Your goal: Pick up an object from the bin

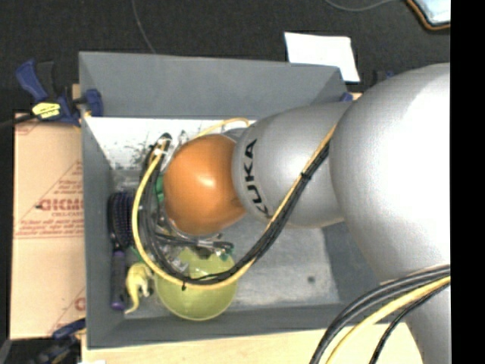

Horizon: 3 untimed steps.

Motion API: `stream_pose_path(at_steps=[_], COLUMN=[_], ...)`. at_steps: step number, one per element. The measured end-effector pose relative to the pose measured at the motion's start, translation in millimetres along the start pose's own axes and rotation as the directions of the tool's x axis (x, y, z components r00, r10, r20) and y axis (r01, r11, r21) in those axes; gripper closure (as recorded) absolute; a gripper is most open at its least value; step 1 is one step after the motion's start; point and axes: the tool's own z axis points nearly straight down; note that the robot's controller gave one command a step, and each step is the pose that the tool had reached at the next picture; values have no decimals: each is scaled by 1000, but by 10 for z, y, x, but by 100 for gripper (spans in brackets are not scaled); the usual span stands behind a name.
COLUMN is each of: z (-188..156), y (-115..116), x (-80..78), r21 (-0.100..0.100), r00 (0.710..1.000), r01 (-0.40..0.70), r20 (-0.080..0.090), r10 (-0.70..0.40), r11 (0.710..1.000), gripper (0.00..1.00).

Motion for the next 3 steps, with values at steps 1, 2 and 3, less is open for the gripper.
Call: stream_pose_path(at_steps=[1, 2, 3], z=[-90, -203, -611], y=[2, 1, 4], x=[0, -2, 4], r21=[-1, -1, -3], r00=[999, 999, 999], r01=[-45, -45, -47], r20=[2, 2, -3], r10=[45, 45, 47], r11=[999, 999, 999], gripper=[100, 100, 100])
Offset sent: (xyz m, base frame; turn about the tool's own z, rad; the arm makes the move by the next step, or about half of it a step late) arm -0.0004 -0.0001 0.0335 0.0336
